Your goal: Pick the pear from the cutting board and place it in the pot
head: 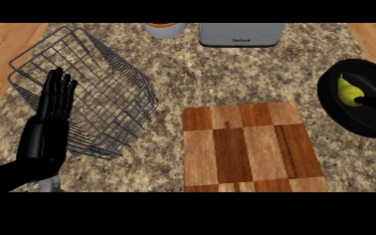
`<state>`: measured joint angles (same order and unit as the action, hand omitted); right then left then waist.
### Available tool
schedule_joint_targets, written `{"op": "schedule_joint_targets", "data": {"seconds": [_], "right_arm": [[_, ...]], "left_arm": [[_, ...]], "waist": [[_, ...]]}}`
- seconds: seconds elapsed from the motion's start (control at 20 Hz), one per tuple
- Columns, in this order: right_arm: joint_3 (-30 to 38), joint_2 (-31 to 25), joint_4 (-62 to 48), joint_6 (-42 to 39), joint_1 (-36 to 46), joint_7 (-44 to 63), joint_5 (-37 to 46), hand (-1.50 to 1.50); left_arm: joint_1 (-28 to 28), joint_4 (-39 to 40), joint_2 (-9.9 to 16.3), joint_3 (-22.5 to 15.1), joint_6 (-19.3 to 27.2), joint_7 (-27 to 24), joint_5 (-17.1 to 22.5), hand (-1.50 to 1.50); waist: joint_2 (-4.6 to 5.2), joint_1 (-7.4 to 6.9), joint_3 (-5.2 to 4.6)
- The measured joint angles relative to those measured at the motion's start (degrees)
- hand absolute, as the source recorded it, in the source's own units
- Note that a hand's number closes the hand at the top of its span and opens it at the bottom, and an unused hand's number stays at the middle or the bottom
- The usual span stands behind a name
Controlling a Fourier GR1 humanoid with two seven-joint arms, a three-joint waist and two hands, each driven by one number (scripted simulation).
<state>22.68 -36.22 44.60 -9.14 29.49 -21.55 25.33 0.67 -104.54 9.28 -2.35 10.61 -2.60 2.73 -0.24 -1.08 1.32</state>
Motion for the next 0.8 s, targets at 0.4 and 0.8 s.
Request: {"op": "schedule_joint_targets", "data": {"seconds": [0.4, 0.8], "right_arm": [[10.64, -3.74, -11.07, -5.13, 4.32, -3.18, -10.37, -1.5], [15.72, -10.12, -19.94, -8.68, 5.1, -8.87, -13.79, -1.5]], "left_arm": [[0.24, -0.07, -1.13, -0.05, 0.13, -0.89, -1.11, 0.0], [-0.37, -0.32, -1.75, -0.38, -0.56, -0.19, -1.54, 0.0]], "waist": [[0.05, -0.11, 0.03], [0.33, -0.64, 0.03]]}}
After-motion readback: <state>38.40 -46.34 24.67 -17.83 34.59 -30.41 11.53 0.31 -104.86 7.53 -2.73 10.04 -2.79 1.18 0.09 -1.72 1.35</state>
